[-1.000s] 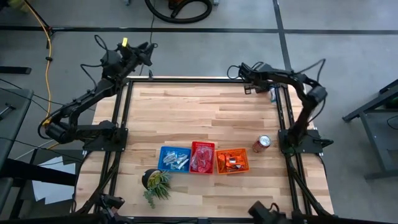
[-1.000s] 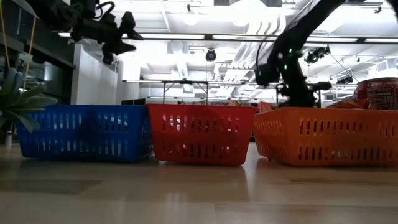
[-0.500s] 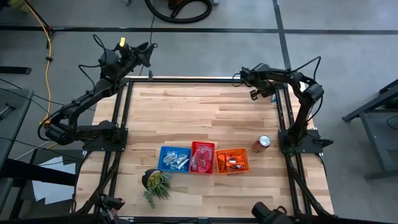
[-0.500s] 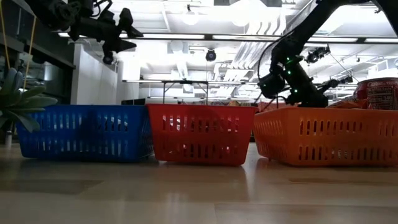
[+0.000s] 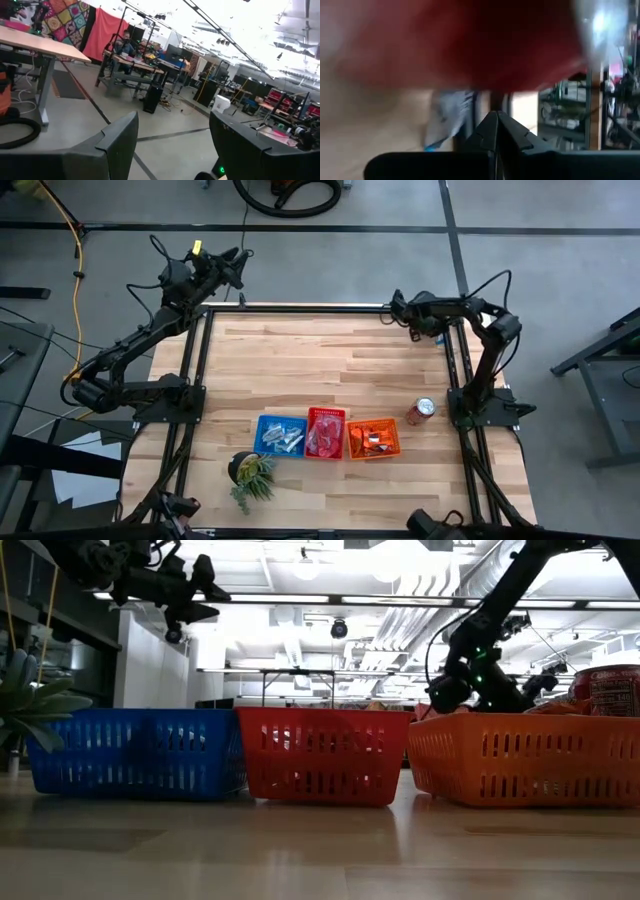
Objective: Sort candy
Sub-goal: Put the white candy pack into the blue bin
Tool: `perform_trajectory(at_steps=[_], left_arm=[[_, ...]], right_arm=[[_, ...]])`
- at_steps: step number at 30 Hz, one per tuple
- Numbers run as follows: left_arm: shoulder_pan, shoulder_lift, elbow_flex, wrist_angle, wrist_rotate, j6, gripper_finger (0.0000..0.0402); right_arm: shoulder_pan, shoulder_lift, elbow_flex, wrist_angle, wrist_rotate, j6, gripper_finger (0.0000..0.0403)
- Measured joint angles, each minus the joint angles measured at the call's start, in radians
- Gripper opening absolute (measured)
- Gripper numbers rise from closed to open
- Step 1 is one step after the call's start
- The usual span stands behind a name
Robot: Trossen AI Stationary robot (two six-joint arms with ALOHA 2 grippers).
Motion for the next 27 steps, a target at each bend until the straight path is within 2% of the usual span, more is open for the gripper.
perform_trajectory(at_steps=[7,12,14,17,27], left_arm=[[-0.001,0.0,0.0,0.0,-0.005,-0.03,0.0232],[-0.015,0.0,0.0,0.0,-0.005,-0.067,0.0232],[-0.023,0.0,0.0,-0.001,-0.005,-0.068,0.0232],[-0.038,0.0,0.0,-0.001,-0.005,-0.054,0.0232],[-0.084,0.0,0.0,-0.001,-0.024,-0.053,0.0232]], right_arm=[[0.033,-0.008,-0.117,0.213,0.001,-0.066,0.0],[0.094,-0.009,-0.146,0.214,-0.011,-0.068,0.0],[0.125,-0.003,-0.154,0.212,-0.09,-0.113,0.0],[0.173,0.0,-0.161,0.207,-0.117,-0.158,0.0],[0.331,0.001,-0.157,0.183,-0.149,-0.13,0.0]])
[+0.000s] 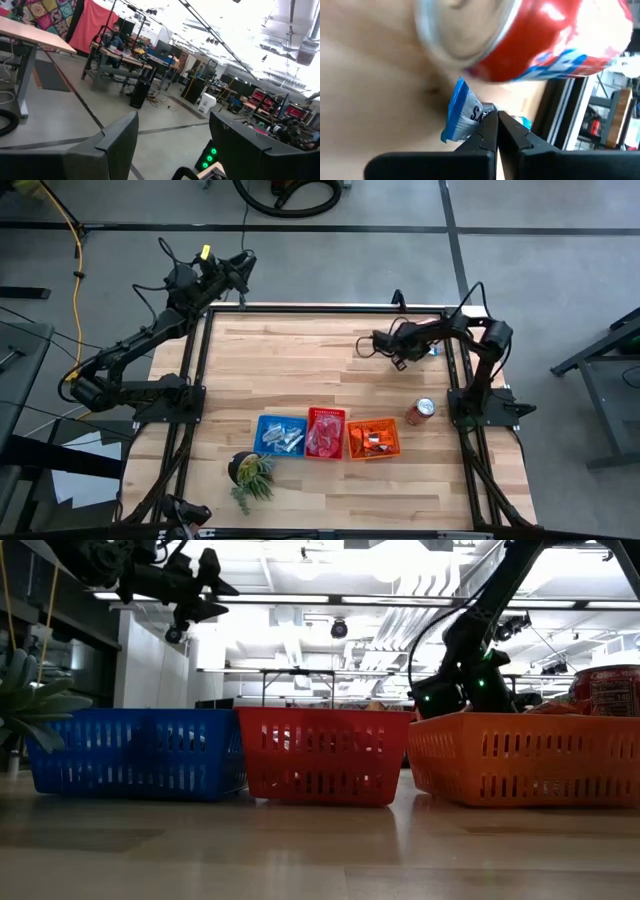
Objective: Sort candy
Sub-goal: Put the white candy pack into the blue bin
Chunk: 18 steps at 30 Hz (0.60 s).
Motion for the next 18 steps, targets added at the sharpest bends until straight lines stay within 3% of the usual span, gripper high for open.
perform_trajectory(at_steps=[9,18], left_arm=[[-0.003,0.0,0.0,0.0,-0.03,0.0,0.0232],[-0.004,0.0,0.0,-0.008,-0.085,-0.029,0.0232]], right_arm=[[0.191,-0.049,0.028,0.019,-0.109,0.01,0.0],[0.3,-0.348,0.052,0.064,-0.092,-0.135,0.0]])
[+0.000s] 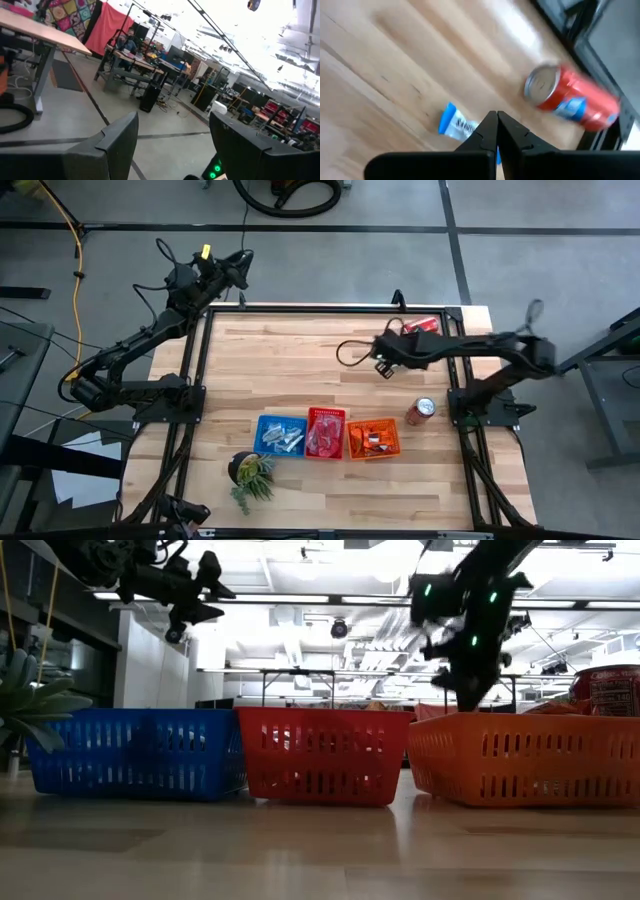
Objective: Sort candy
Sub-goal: Put the white candy pack into the blue bin
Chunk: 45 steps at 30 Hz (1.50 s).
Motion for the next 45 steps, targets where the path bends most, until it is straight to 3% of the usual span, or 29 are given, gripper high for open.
perform_trajectory(at_steps=[8,13,17,22,25,30,34,38,45], left_arm=[[-0.032,0.0,0.0,-0.056,0.004,-0.099,0.0232],[-0.11,0.007,-0.001,-0.142,0.033,-0.094,0.0232],[-0.188,0.043,-0.03,-0.073,0.101,-0.093,0.0232],[-0.261,0.105,-0.099,0.008,0.218,-0.138,0.0232],[-0.314,0.108,-0.197,0.153,0.233,-0.185,0.0232],[-0.416,0.105,-0.411,0.47,0.135,-0.308,0.0232],[-0.509,0.106,-0.505,0.52,0.033,-0.323,0.0232],[-0.614,0.106,-0.482,0.471,0.026,-0.207,0.0232],[-0.726,0.106,-0.304,0.108,-0.001,0.272,0.0232]], right_arm=[[-0.024,-0.274,-0.092,0.072,-0.122,-0.126,0.0],[-0.071,-0.382,-0.178,0.134,-0.313,-0.121,0.0],[-0.097,-0.433,-0.195,0.136,-0.437,-0.091,0.0012],[-0.114,-0.443,-0.124,0.122,-0.464,-0.111,0.0073],[-0.12,-0.423,-0.05,0.1,-0.464,-0.162,0.0123],[-0.126,-0.361,0.074,0.008,-0.464,-0.164,0.0197],[-0.126,-0.321,0.122,-0.02,-0.506,-0.135,0.0232],[-0.127,-0.299,0.107,-0.025,-0.593,-0.156,0.024],[-0.131,-0.286,0.047,-0.07,-0.641,-0.188,0.024]])
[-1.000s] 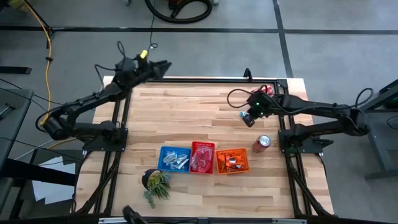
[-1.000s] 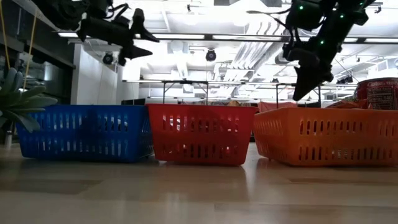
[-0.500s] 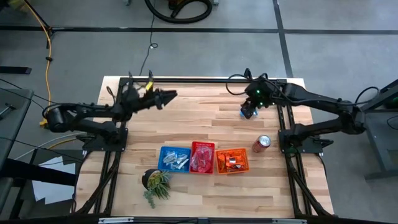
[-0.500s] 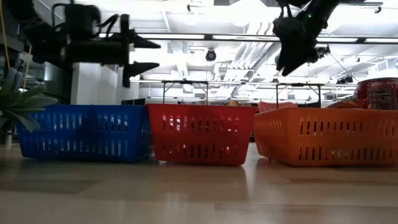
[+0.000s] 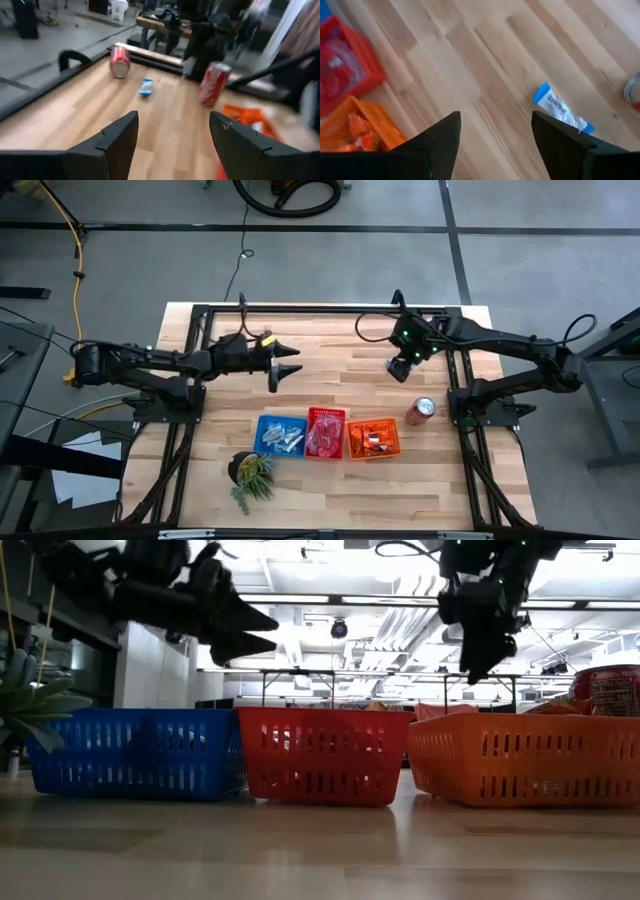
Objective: Sort candy
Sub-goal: Put the white candy pack into the blue bin
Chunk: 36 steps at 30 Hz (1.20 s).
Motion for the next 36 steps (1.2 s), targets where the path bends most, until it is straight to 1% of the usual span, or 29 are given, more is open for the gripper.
perform_trajectory(at_steps=[3,6,9,12,14,17,20,22,23,26,29,31,36], left_arm=[[-0.021,0.007,0.057,-0.085,-0.06,0.13,0.0232],[-0.027,0.024,0.079,-0.096,-0.103,0.186,0.0232],[-0.026,0.044,0.085,-0.092,-0.148,0.175,0.0232],[-0.026,0.059,0.084,-0.112,-0.19,0.153,0.0232],[-0.026,0.065,0.084,-0.118,-0.201,0.149,0.0232],[-0.026,0.066,0.084,-0.133,-0.215,0.092,0.0232],[-0.026,0.066,0.084,-0.13,-0.243,0.022,0.0232],[-0.026,0.066,0.084,-0.13,-0.25,0.024,0.0232],[-0.026,0.066,0.084,-0.13,-0.25,0.032,0.0232],[-0.026,0.066,0.084,-0.131,-0.258,0.046,0.0232],[-0.026,0.066,0.084,-0.131,-0.259,0.046,0.0232],[-0.025,0.066,0.084,-0.131,-0.26,0.046,0.0232],[-0.025,0.066,0.084,-0.13,-0.259,0.052,0.0232]], right_arm=[[0.001,-0.002,-0.02,-0.015,0.0,-0.038,0.024],[0.001,-0.002,-0.05,-0.025,0.0,-0.108,0.024],[0.0,-0.002,-0.099,-0.019,0.001,-0.168,0.024],[0.0,-0.002,-0.162,0.024,0.0,-0.248,0.024],[-0.006,-0.002,-0.207,0.091,0.001,-0.3,0.024],[-0.03,-0.002,-0.272,0.206,0.006,-0.364,0.024],[-0.07,-0.002,-0.318,0.291,0.06,-0.432,0.024],[-0.102,-0.002,-0.338,0.324,0.102,-0.491,0.024],[-0.119,-0.002,-0.347,0.341,0.105,-0.52,0.024],[-0.162,-0.002,-0.382,0.396,0.064,-0.588,0.024],[-0.181,-0.002,-0.419,0.431,0.027,-0.647,0.024],[-0.185,-0.002,-0.445,0.478,0.036,-0.686,0.024],[-0.185,0.002,-0.488,0.581,0.057,-0.702,0.024]])
